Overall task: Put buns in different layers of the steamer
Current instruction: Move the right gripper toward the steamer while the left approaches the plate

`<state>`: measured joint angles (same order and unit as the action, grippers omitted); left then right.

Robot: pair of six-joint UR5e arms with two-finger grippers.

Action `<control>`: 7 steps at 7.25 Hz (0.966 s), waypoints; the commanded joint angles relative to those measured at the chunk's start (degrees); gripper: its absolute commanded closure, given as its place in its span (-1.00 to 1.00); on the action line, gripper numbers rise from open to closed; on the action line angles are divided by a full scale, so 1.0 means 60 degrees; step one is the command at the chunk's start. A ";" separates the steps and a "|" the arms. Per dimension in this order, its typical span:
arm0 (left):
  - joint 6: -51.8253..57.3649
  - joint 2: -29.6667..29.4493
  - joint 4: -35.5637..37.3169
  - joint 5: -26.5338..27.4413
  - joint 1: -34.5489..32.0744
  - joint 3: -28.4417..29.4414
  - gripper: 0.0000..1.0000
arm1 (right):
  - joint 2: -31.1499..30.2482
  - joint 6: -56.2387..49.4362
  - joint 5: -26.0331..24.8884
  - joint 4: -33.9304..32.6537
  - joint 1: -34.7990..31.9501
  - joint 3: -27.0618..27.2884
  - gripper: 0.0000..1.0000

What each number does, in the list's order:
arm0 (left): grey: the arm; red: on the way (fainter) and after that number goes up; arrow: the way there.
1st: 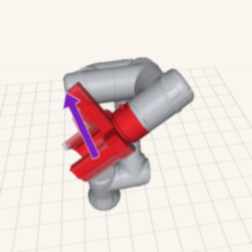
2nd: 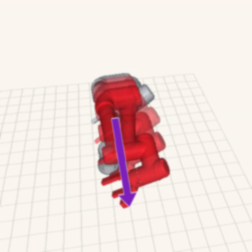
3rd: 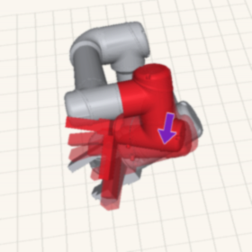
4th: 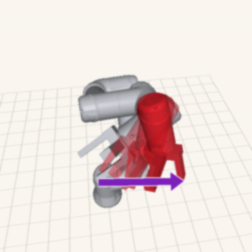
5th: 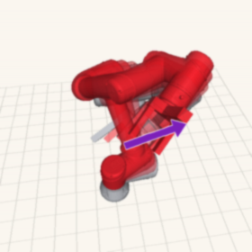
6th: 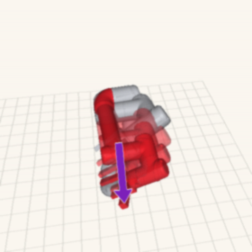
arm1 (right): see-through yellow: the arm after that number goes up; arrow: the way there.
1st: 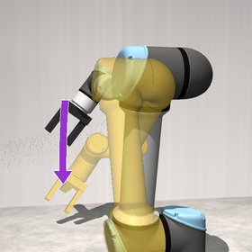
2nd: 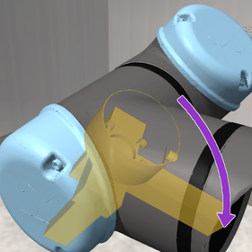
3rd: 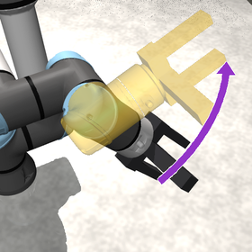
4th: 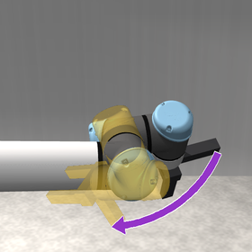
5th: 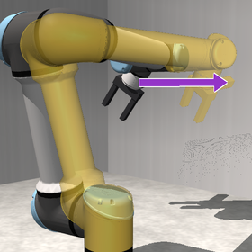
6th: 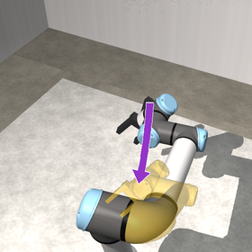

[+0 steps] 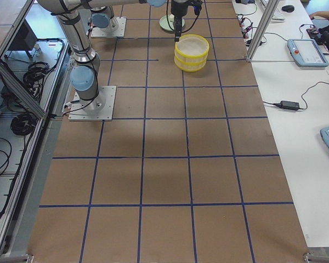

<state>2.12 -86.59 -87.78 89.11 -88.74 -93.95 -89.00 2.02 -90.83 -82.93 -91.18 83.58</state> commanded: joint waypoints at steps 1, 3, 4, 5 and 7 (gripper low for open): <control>-0.0002 0.0018 -0.0018 -0.0012 0.0024 -0.0044 -1.00 | 0.0009 0.0000 -0.0008 -0.0064 -0.0009 0.0000 -1.00; 0.0013 0.0033 0.0026 -0.0071 0.0082 -0.0161 -1.00 | 0.0139 0.0131 0.0021 -0.0137 -0.0052 0.0000 -1.00; 0.0129 0.0018 -0.0047 -0.0028 0.0344 -0.0190 -1.00 | 0.0634 -0.0028 -0.0037 -0.1327 -0.0096 -0.0014 -0.92; 0.1827 0.0018 -0.0018 -0.0042 0.0839 -0.0220 -1.00 | 0.1451 0.0159 -0.0023 -0.2050 -0.0300 -0.0015 -0.99; 0.3874 -0.0272 -0.0033 -0.0056 0.2869 -0.0525 -1.00 | 0.2843 0.1210 -0.0008 -0.3790 -0.1031 0.0058 -0.99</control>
<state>18.51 -87.00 -87.92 88.88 -78.76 -95.75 -77.39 5.60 -90.91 -98.71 -95.02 83.60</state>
